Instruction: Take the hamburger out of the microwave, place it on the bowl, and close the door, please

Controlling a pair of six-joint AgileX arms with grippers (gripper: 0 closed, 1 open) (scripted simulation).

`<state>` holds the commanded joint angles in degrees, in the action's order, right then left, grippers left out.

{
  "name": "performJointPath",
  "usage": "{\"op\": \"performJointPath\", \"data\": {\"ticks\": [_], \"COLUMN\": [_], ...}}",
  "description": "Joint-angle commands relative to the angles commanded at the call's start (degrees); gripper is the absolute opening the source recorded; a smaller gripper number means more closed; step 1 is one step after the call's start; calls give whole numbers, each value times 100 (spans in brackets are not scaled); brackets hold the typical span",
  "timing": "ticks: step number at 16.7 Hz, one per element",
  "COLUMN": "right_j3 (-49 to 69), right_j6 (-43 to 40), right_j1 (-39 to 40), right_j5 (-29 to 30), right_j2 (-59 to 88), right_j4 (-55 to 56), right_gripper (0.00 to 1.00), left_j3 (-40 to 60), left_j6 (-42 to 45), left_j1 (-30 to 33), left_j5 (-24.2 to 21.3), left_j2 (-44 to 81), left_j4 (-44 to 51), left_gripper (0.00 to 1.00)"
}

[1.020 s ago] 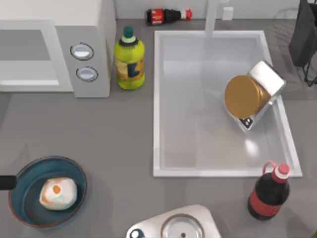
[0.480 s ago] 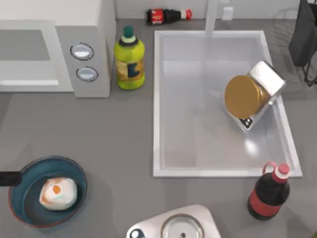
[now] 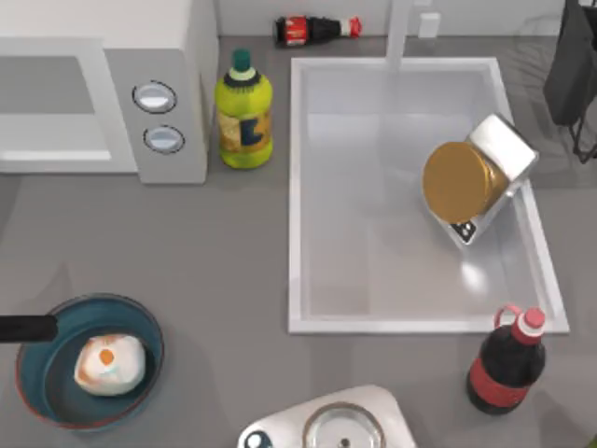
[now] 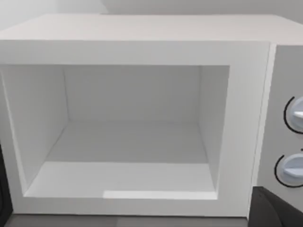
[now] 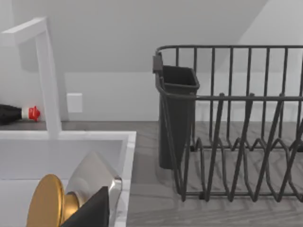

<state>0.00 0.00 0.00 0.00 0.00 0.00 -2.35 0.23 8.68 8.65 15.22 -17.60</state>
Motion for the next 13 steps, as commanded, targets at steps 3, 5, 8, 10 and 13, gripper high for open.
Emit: {"op": "performJointPath", "data": {"ticks": [3,5,8,10,13], "right_j3": [0,0,0,0,0], "right_j6": [0,0,0,0,0], "right_j1": [0,0,0,0,0], "right_j5": [0,0,0,0,0], "right_j2": [0,0,0,0,0], "right_j4": [0,0,0,0,0], "right_gripper": [100,100,100,100,100], "left_j3": [20,80,242,356,446], "left_j6": [-3,-5,-13,-19,-23], "left_j1": [-39,-239,-779,-1181,-1470], "left_j5": [-32,-231,-771,-1172,-1460], "left_j2": [-30,-148,-507,-799,-1043], "left_j4": [30,211,741,1184,1475], "left_gripper": [0,0,0,0,0]}}
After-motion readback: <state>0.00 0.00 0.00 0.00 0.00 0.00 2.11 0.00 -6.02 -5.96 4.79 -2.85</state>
